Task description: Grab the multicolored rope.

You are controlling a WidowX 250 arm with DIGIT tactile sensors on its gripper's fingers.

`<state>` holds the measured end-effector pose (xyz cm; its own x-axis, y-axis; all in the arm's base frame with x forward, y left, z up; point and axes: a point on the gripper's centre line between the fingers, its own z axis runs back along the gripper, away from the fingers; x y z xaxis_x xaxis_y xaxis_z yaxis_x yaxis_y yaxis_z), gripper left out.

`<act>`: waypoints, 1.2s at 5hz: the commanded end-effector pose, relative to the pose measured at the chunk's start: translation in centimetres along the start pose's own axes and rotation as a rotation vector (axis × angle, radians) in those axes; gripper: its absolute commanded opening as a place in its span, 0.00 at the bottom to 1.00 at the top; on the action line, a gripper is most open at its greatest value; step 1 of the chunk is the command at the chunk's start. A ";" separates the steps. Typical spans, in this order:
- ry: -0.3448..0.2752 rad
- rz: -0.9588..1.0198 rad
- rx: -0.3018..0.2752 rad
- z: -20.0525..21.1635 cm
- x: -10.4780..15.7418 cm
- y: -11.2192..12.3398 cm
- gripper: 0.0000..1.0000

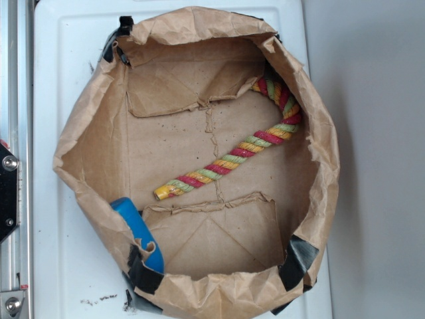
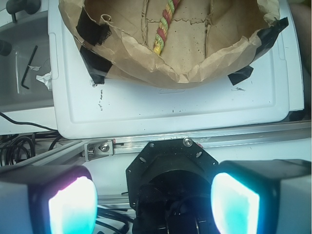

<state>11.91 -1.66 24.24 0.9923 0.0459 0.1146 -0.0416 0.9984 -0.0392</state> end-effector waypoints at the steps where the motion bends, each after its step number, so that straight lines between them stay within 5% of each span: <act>1: 0.000 0.000 0.000 0.0 0.0 0.0 1.00; 2: -0.044 -0.026 -0.034 -1.9 4.2 -0.7 1.00; 4: -0.238 -0.012 -0.099 -5.6 10.8 0.5 1.00; 5: -0.311 0.046 -0.031 -8.3 13.8 3.0 1.00; 6: -0.262 0.111 -0.025 -11.2 16.9 5.8 1.00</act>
<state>28.80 3.26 12.49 0.9434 0.1599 0.2906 -0.1356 0.9855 -0.1021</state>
